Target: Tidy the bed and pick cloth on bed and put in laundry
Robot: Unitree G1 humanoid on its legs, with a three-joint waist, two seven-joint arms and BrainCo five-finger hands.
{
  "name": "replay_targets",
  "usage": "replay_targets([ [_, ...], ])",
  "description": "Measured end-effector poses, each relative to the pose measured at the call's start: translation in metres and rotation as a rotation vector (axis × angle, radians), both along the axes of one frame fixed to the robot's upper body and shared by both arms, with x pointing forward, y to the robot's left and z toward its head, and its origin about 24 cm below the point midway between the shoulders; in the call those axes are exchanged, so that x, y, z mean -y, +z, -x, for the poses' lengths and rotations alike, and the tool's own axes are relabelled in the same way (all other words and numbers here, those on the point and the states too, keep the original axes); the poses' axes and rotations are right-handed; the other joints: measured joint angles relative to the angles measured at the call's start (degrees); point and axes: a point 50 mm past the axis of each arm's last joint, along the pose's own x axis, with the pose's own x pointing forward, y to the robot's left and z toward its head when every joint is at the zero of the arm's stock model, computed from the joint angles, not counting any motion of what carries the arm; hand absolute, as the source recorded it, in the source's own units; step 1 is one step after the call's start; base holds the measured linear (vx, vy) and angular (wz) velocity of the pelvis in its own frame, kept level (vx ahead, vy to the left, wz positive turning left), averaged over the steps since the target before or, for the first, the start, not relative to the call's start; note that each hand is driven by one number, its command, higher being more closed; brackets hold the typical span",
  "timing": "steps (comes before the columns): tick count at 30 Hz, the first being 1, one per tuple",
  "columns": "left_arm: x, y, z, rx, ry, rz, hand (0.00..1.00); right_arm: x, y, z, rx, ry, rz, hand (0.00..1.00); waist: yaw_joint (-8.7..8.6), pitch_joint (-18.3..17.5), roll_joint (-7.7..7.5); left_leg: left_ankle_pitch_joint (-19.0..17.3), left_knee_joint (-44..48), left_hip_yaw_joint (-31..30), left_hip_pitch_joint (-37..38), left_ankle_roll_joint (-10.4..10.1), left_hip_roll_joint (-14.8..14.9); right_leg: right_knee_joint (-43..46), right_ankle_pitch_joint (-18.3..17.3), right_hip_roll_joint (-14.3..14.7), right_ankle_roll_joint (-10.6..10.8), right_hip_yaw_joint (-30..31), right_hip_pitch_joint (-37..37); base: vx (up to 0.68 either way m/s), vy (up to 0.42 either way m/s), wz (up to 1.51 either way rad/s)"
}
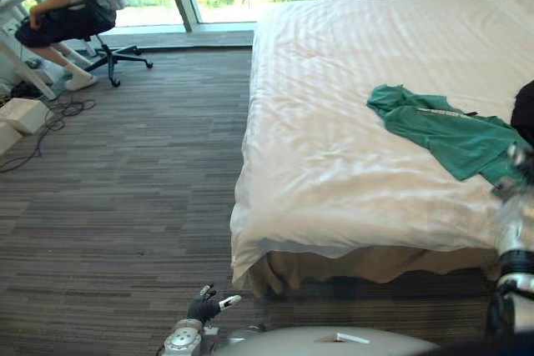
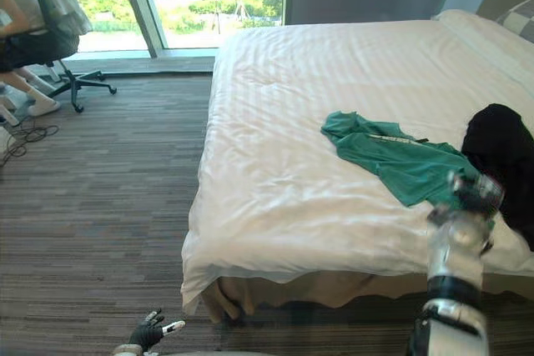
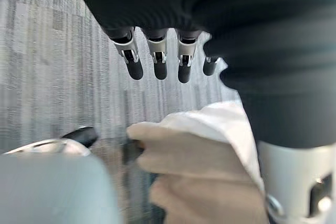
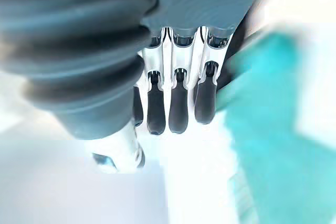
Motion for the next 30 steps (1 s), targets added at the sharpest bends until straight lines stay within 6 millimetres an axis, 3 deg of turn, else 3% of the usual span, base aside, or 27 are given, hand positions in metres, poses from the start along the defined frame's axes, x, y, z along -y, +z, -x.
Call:
replay_targets([
  [1,0.000,0.000,0.001,-0.002,-0.001,0.000,0.00,-0.001,0.001,0.000,0.003,0.008,0.004,1.00,0.01,-0.01,0.01,0.01,0.00,0.00,0.00,-0.01,0.01,0.00,0.00,0.00,0.00,0.00,0.00,0.08,-0.054,0.09],
  [2,0.007,0.003,0.007,-0.008,-0.052,0.002,0.00,-0.039,0.024,0.006,0.104,0.218,0.140,1.00,-0.09,-0.11,0.17,0.25,0.03,-0.79,0.04,0.16,0.28,0.36,0.59,0.76,-0.32,-0.02,0.05,0.09,-0.062,0.09],
  [3,0.010,0.006,0.010,-0.003,-0.084,0.004,0.00,-0.063,0.030,0.013,0.150,0.348,0.190,1.00,-0.24,-0.10,0.15,0.26,0.04,-1.02,0.05,0.15,0.66,1.11,0.93,0.97,-0.69,0.00,-0.24,0.09,-0.051,0.08],
  [4,0.011,0.006,0.013,-0.006,-0.094,0.009,0.00,-0.074,0.031,0.016,0.161,0.416,0.204,1.00,-0.26,-0.09,0.14,0.26,0.04,-1.03,0.05,0.15,0.93,1.33,1.21,1.16,-0.69,0.01,-0.38,0.09,-0.034,-0.04],
  [10,0.009,0.008,0.003,0.006,-0.149,-0.007,0.00,-0.182,-0.005,0.016,0.102,1.095,0.090,1.00,0.22,0.77,-1.06,0.01,0.06,-1.60,-0.15,0.51,1.20,1.84,2.01,1.06,-0.53,-0.02,-0.60,0.05,-0.029,-0.02],
  [15,0.007,0.007,-0.002,0.038,-0.154,-0.016,0.00,-0.239,-0.028,0.001,0.010,1.328,-0.060,1.00,1.97,1.29,-0.96,-0.35,0.06,-4.63,-1.01,1.08,0.40,1.67,2.01,0.33,-0.53,-1.87,0.22,0.00,-0.006,0.33],
  [18,0.003,0.009,-0.012,0.083,-0.149,-0.034,0.00,-0.276,-0.016,-0.014,0.014,1.416,-0.096,1.00,4.18,3.86,-1.43,-0.14,0.85,-6.26,-3.05,1.36,0.09,1.09,2.00,0.22,-0.53,-2.75,-0.41,-0.06,-0.017,0.22],
  [21,-0.002,0.014,-0.027,0.133,-0.144,-0.060,0.00,-0.305,0.008,-0.031,0.054,1.454,-0.110,1.00,5.54,7.18,-2.37,1.23,2.24,-8.35,-8.38,1.97,0.06,0.85,2.00,0.19,-0.53,-4.72,-3.80,-0.11,-0.042,0.34],
  [24,-0.003,0.020,-0.044,0.189,-0.130,-0.077,0.00,-0.318,0.026,-0.048,0.067,1.445,-0.123,1.00,7.75,12.22,-2.22,2.69,2.45,-10.05,-10.84,2.35,-0.08,0.81,2.00,0.34,-0.53,-5.64,-5.33,-0.11,-0.015,0.29],
  [30,-0.002,0.035,-0.073,0.310,-0.072,-0.047,0.00,-0.336,0.065,-0.067,0.105,1.441,-0.073,1.00,9.75,18.51,-1.45,5.39,2.63,-12.96,-16.24,2.90,-0.06,0.86,2.30,0.79,-0.70,-8.61,-8.90,-0.10,0.006,0.28],
])
